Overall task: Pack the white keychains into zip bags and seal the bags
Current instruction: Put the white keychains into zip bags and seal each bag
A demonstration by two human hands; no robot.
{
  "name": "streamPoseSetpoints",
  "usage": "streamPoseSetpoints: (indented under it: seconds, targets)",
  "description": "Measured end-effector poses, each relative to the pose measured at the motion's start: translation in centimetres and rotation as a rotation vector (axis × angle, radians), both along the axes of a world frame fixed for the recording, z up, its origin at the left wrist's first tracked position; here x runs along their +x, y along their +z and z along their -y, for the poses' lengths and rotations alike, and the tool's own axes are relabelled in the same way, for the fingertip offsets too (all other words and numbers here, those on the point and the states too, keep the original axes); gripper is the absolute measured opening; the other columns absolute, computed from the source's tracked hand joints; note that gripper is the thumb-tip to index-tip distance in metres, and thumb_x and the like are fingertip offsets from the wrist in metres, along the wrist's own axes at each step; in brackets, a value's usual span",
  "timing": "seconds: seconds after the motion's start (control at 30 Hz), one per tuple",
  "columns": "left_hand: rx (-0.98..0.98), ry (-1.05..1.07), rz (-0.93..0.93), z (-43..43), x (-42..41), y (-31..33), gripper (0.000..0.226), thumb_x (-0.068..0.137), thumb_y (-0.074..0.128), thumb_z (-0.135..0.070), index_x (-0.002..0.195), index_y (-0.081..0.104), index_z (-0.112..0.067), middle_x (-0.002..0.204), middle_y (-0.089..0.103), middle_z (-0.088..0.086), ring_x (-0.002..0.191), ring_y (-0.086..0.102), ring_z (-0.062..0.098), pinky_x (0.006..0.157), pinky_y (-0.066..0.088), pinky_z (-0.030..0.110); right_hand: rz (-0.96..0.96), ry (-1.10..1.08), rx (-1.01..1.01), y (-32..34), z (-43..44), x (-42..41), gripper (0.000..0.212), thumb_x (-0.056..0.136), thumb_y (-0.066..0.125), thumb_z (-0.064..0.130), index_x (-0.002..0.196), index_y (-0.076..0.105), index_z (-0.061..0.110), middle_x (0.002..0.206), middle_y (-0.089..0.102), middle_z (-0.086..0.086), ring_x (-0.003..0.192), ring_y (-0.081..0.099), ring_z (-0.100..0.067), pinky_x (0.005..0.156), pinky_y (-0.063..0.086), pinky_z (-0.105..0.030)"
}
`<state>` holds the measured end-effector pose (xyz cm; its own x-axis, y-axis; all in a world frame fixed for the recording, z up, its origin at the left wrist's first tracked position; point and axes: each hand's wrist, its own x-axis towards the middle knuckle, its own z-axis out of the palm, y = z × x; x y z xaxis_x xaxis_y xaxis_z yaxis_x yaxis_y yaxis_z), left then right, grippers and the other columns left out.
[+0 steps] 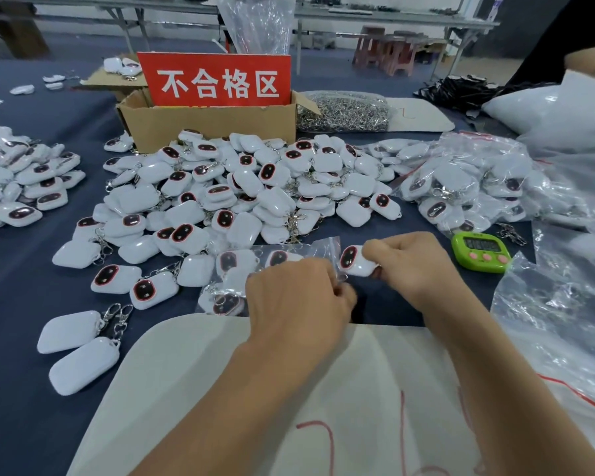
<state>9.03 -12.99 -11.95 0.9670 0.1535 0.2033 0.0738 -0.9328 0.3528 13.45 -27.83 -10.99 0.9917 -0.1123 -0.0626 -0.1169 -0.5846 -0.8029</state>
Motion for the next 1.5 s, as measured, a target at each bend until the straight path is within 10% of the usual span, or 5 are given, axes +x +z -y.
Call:
streamPoseSetpoints:
  seconds: [0.27,0.6,0.73,0.93,1.5]
  targets:
    - [-0.347,-0.107,0.284,-0.3,-0.6,0.0,0.023,0.082,0.054,-0.041,0.064,0.05,-0.027,0.049,0.049,-0.01,0.059,0.05,0.016,0.059,0.038,0.029,-0.031,0.276,0.113,-0.3,-1.4,-0.6,0.037,0.094,0.065,0.028,0.067,0.063,0.002,0.058,0.049,-0.009,0.06,0.039,-0.012,0.057,0.035,-0.029]
    - [-0.804,0.136,0.497,-3.9,1.4,1.1,0.021,0.081,0.057,-0.035,0.064,0.061,-0.024,0.047,0.044,-0.005,0.049,0.037,0.012,0.053,0.037,0.035,0.274,-0.285,0.156,-1.7,1.1,1.5,0.018,0.088,0.066,0.028,0.085,0.082,0.036,0.068,0.071,0.014,0.055,0.056,0.005,0.06,0.044,-0.021]
    - [-1.108,0.391,0.517,-6.7,2.6,1.7,0.025,0.078,0.059,-0.026,0.053,0.061,-0.024,0.039,0.031,-0.009,0.044,0.026,0.011,0.054,0.027,0.032,0.289,-0.137,-0.028,-2.7,0.5,2.9,0.047,0.094,0.055,0.006,0.131,0.069,0.031,0.11,0.067,0.012,0.078,0.061,0.009,0.073,0.043,-0.006]
    - [-1.171,0.412,0.526,-6.9,2.9,1.6,0.028,0.075,0.058,-0.026,0.046,0.054,-0.025,0.039,0.031,-0.009,0.044,0.024,0.012,0.054,0.022,0.032,0.167,0.139,-0.333,-2.4,-0.9,4.2,0.054,0.101,0.051,0.012,0.15,0.049,0.033,0.152,0.052,-0.002,0.14,0.044,-0.024,0.121,0.03,-0.042]
    - [-1.086,0.215,0.56,-8.8,3.3,1.1,0.026,0.081,0.061,-0.019,0.055,0.063,-0.02,0.044,0.039,-0.013,0.047,0.033,0.007,0.05,0.029,0.025,0.309,-0.36,0.315,-2.5,0.4,0.7,0.023,0.104,0.046,0.02,0.092,0.065,0.025,0.068,0.067,0.004,0.049,0.061,-0.013,0.049,0.043,-0.028]
